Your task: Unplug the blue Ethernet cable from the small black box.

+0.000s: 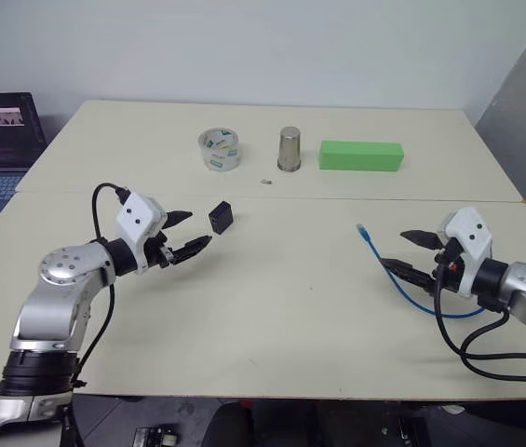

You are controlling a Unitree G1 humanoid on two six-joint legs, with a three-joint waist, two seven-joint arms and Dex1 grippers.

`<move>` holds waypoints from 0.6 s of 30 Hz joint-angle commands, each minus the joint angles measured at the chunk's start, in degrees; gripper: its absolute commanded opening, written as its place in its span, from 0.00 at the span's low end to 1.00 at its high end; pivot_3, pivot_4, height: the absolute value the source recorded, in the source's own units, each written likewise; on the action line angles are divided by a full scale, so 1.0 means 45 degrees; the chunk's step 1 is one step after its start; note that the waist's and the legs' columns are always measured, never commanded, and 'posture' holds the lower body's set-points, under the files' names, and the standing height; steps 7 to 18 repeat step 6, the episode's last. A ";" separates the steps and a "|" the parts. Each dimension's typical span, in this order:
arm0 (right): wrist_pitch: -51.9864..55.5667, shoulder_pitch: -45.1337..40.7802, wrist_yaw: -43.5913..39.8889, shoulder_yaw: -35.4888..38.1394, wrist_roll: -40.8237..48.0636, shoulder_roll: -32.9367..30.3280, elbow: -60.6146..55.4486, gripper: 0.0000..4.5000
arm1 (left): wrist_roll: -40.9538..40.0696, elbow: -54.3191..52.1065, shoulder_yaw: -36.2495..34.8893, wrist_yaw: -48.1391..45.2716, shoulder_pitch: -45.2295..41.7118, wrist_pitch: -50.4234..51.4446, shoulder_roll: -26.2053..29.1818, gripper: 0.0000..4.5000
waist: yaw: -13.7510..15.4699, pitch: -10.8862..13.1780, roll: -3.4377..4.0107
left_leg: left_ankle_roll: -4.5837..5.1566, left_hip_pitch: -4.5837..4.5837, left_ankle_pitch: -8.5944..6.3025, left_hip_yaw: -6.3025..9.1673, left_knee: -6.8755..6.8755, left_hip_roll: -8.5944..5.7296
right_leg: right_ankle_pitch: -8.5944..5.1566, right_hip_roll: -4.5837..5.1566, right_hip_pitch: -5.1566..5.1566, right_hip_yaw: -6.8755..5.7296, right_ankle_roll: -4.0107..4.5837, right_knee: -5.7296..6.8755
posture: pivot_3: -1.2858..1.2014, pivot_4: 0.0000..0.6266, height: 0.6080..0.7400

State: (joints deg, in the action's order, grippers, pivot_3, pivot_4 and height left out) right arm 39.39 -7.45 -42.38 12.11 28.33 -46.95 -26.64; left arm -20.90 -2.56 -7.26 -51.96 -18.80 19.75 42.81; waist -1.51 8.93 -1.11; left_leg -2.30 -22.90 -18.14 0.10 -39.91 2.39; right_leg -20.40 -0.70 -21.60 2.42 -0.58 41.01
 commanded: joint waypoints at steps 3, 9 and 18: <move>-0.0090 0.0093 -0.0242 0.0652 0.0232 -0.0338 -0.0292 0.82 | -0.0827 -0.0751 -0.0419 -0.0369 -0.0365 0.0881 0.0391 0.78 | 0.0000 0.0001 0.0001 | 0.0001 -0.0003 0.0000 0.0000 0.0001 0.0001 | 0.0000 -0.0003 -0.0002 0.0002 0.0000 -0.0004 | 0.52 0.24 1.00; 0.0042 0.0089 -0.0264 0.0767 0.0305 -0.0383 -0.0343 0.82 | -0.1131 -0.0924 -0.0473 -0.0468 -0.0399 0.1187 0.0380 0.78 | 0.0000 0.0001 0.0000 | 0.0001 -0.0005 -0.0001 0.0001 -0.0002 0.0000 | 0.0000 -0.0002 0.0000 0.0003 0.0000 -0.0005 | 0.52 0.24 1.00; 0.0042 0.0089 -0.0264 0.0767 0.0305 -0.0383 -0.0343 0.82 | -0.1131 -0.0924 -0.0473 -0.0468 -0.0399 0.1187 0.0380 0.78 | 0.0000 0.0001 0.0000 | 0.0001 -0.0005 -0.0001 0.0001 -0.0002 0.0000 | 0.0000 -0.0002 0.0000 0.0003 0.0000 -0.0005 | 0.52 0.24 1.00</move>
